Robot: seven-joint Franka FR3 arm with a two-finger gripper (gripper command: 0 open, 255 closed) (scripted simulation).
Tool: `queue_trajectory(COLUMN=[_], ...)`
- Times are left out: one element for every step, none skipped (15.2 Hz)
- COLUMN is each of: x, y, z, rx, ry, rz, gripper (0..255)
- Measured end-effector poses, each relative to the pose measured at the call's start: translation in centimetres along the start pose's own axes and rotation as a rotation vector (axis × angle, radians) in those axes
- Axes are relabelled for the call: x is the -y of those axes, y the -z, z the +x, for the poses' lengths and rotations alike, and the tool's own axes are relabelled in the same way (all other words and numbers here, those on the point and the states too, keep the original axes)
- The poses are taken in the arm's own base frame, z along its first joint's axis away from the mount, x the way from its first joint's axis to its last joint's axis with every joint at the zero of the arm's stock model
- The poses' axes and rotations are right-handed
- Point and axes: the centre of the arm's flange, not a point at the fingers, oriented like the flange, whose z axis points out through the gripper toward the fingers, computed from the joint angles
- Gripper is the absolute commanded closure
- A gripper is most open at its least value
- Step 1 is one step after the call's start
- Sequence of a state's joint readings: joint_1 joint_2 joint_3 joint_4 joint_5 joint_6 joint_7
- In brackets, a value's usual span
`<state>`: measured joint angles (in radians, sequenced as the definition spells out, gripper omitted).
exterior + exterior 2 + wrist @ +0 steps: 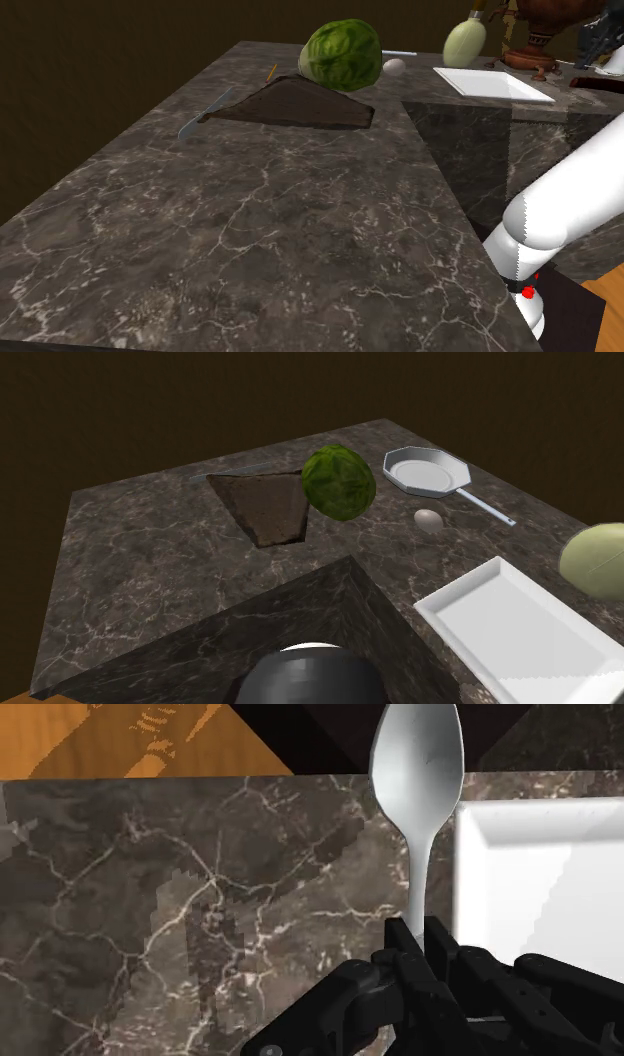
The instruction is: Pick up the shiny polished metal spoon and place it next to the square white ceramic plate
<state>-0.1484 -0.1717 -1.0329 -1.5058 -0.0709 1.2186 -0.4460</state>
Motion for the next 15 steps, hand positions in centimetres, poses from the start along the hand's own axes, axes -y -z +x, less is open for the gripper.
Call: queue_trajectory(x=[-1.3,-2.4,-3.6,-4.6,-5.6,-6.5,-7.3,-8.5,-9.8,-10.8,-11.3,-11.5,-11.7,-11.8,-11.8], y=[0.5,0.7,1.1,1.4,1.7,2.2,2.4,2.9,2.9,2.7,2.3,1.9,1.5,1.1,0.6], z=[0.5,1.1,1.6,2.3,2.8,3.4,3.9,4.5,5.3,5.8,5.9,5.9,6.0,6.2,6.1], rx=[0.000,0.001,0.000,-0.001,-0.003,-0.004,-0.006,-0.005,-0.007,-0.005,-0.003,-0.003,-0.003,-0.003,-0.004], ry=[-0.008,-0.008,-0.013,-0.007,-0.003,-0.002,-0.002,-0.001,-0.004,-0.001,0.002,0.003,0.004,0.004,0.004], rz=[-0.002,0.000,-0.005,-0.006,-0.008,-0.010,-0.011,-0.015,-0.016,-0.011,-0.008,-0.006,-0.006,-0.005,-0.005], gripper=[255,255,255,255,255,255,255,255,255,255,255,255,255,255,255])
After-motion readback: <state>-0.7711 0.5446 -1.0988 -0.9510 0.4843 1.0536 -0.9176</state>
